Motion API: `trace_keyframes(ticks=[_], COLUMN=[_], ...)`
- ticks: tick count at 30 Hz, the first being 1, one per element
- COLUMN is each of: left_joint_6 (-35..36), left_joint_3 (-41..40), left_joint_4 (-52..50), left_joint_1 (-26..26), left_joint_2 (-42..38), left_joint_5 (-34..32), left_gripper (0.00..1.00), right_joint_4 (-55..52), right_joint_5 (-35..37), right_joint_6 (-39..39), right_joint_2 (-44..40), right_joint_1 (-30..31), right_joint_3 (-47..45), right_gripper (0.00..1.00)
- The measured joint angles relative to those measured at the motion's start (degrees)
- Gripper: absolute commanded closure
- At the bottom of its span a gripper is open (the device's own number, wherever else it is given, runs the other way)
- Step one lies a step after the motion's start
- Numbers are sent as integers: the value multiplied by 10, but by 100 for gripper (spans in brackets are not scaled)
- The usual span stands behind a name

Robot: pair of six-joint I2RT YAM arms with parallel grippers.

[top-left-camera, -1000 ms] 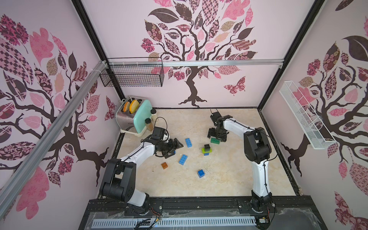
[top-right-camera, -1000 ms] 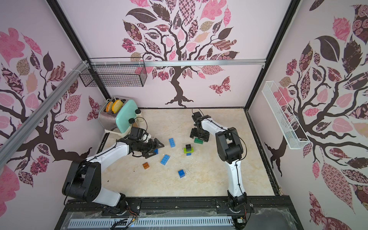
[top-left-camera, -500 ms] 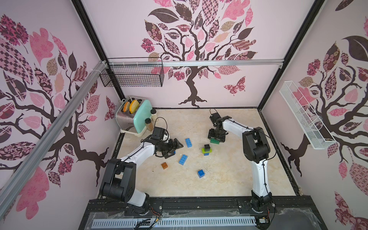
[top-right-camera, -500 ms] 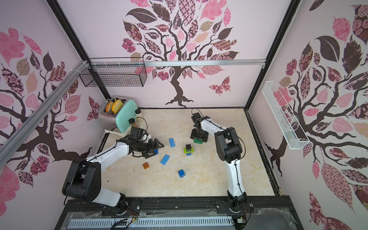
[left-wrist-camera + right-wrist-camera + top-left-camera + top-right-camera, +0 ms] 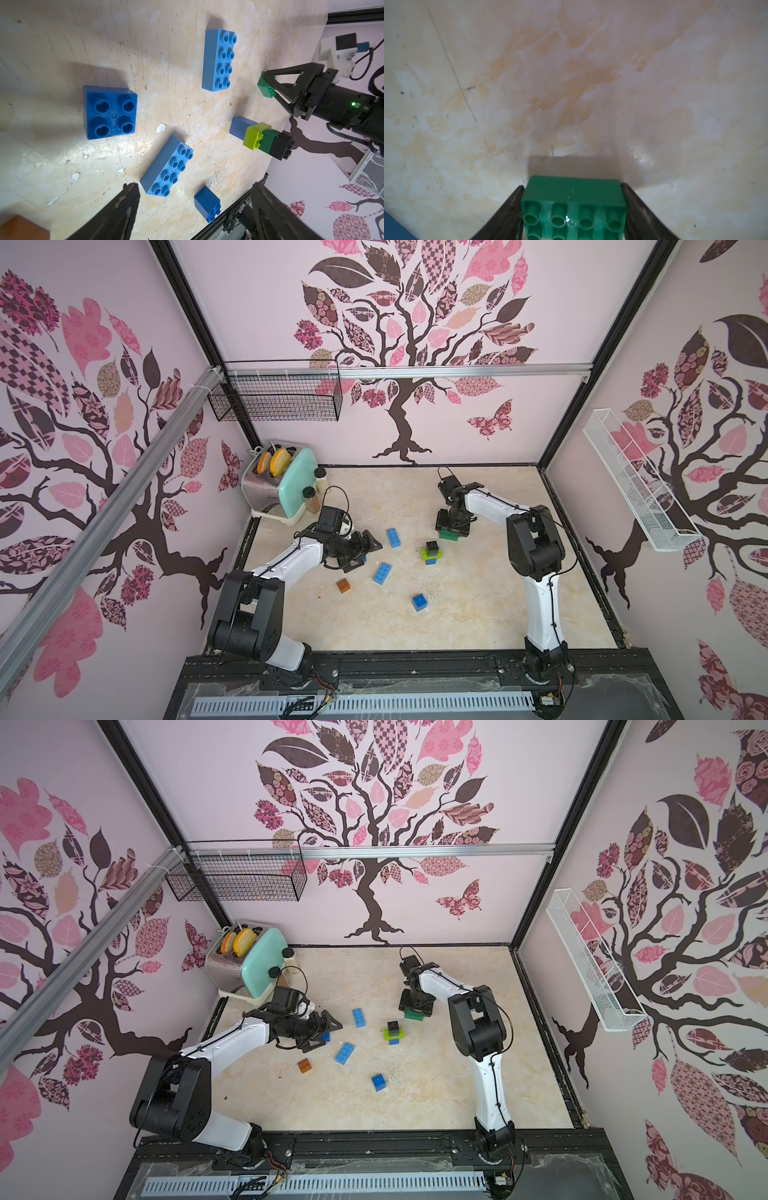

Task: Assemble the letter f with lego
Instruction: Pick up the lego brick from the center of the board.

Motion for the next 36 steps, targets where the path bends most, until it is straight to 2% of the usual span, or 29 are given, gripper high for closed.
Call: trace_keyframes(ticks=[7, 14, 19, 25, 31, 36], left_joint_6=[0, 18, 31, 14, -13, -29], left_joint_3=[-6, -5, 14, 19, 19, 19], left_joint_4=[0, -5, -2, 49, 102, 139], left_joint_1=[0, -5, -48, -95, -97, -101], left_joint_2=[0, 1, 14, 46, 71, 90], left_joint_5=[-3, -1, 12, 49, 84, 109], left_gripper=[12, 13, 13, 16, 18, 23], right_joint_4=[-6, -48, -82, -126, -155, -166], right_joint_5=[0, -2, -11, -35, -60, -67], right_joint_6=[-18, -47, -70, -95, -111, -122], right_joint_2=[-5, -52, -115, -170, -196, -210], right_joint_1=[0, 8, 27, 65, 97, 99], right_joint_3=[-2, 2, 3, 13, 14, -5], right_gripper=[45, 44, 44, 44, 44, 45])
